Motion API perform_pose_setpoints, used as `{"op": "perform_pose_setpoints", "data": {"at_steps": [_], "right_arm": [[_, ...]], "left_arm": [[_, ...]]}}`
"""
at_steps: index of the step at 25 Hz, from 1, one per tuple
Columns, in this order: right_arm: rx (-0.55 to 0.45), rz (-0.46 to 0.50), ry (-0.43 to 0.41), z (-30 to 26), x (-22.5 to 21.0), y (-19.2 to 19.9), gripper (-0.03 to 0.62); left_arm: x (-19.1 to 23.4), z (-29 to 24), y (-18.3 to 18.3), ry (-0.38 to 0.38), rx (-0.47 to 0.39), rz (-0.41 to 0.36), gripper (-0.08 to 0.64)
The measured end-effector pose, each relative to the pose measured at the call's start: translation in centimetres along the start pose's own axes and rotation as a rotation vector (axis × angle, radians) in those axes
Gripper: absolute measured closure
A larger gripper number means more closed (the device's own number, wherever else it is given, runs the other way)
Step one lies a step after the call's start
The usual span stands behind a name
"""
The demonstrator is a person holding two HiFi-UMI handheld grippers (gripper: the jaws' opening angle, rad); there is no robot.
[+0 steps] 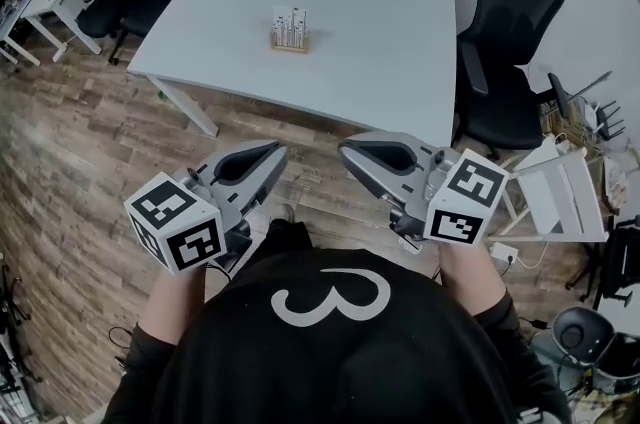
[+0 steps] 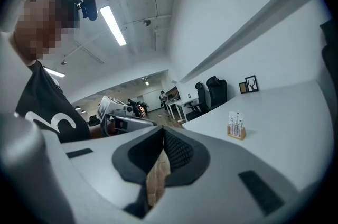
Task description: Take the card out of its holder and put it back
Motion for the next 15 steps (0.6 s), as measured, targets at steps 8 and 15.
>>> {"op": "perform_pose_setpoints", "data": {"at_steps": [8,15], "right_arm": [[0.002,0.000,0.067,-4.6,-5.5,-3.3,0.581],[-0.020,-0.011,0.120,-9.5,-11.3,-7.3,0.581]], "left_arm": [[8.1,-3.3,-1.9,0.051,0.005,-0.017,0.549],[16.5,-6.4,-4.0,0.114,0.034,-0.014,0.549]]}}
Point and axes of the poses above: the fingertips, and each gripper's own axes: z backward along the fingers, x to its left, y out of its underside, the point moved 4 cm from there along z, backward along the fingers, and after that the axes turned 11 degrees about -z, right-handed, at the moved point
